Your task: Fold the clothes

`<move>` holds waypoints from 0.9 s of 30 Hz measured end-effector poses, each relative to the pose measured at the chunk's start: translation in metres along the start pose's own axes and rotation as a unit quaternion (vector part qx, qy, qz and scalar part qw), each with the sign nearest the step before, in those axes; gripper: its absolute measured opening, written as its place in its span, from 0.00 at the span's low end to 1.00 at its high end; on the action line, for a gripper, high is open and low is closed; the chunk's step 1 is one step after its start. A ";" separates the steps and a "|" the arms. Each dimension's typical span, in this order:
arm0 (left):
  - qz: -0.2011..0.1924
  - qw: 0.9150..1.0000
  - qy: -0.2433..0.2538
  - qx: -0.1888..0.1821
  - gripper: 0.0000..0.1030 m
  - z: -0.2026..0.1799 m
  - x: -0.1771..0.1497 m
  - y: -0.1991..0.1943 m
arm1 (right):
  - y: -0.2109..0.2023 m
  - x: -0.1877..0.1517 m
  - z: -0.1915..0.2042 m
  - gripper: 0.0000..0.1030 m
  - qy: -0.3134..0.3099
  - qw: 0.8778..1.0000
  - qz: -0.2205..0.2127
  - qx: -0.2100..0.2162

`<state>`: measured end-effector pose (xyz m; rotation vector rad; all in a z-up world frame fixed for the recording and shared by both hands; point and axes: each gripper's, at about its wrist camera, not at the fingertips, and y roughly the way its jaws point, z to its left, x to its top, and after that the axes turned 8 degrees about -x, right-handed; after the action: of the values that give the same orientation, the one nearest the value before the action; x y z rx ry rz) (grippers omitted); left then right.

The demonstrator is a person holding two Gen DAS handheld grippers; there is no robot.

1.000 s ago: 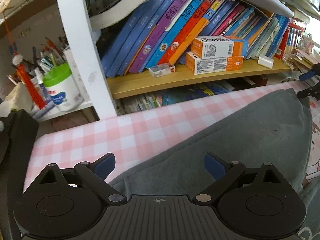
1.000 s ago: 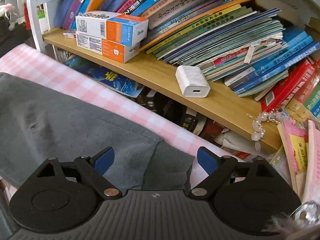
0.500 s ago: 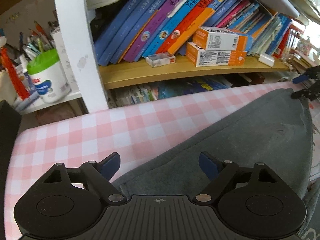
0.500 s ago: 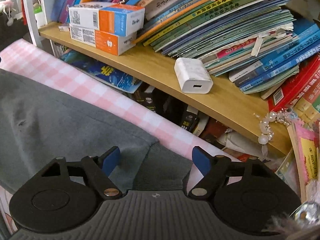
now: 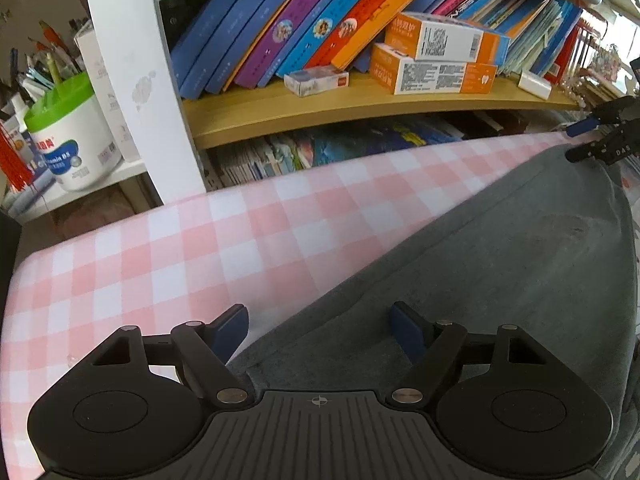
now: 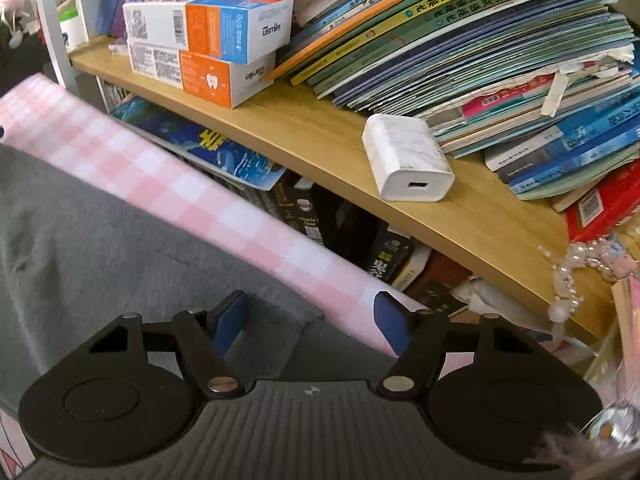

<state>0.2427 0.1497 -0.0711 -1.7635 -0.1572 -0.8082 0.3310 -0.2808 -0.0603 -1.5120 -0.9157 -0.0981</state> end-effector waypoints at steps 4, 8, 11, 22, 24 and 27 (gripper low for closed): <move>-0.001 1.000 -0.010 -0.009 0.78 0.005 -0.001 0.002 | 0.003 0.000 -0.006 0.61 0.018 1.000 0.008 0.017; -0.004 1.000 -0.005 -0.009 0.79 0.004 -0.002 0.002 | 0.006 -0.002 -0.013 0.58 0.049 0.998 0.015 0.035; -0.004 1.000 -0.005 -0.010 0.78 0.005 -0.002 0.002 | 0.006 -0.002 -0.012 0.55 0.056 0.998 0.015 0.039; 0.017 0.999 0.002 -0.039 0.28 -0.002 0.005 -0.001 | 0.000 0.001 -0.002 0.19 0.042 0.997 0.019 0.057; 0.024 0.999 0.008 -0.047 0.20 -0.007 0.006 -0.001 | -0.002 0.001 0.002 0.17 0.033 0.998 0.018 0.051; 0.028 0.998 0.029 -0.038 0.15 -0.016 0.006 -0.004 | -0.009 -0.001 0.008 0.16 0.018 0.999 0.014 0.037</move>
<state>0.2383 0.1352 -0.0628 -1.8059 -0.0391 -0.8326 0.3215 -0.2757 -0.0554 -1.4493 -0.8607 -0.0701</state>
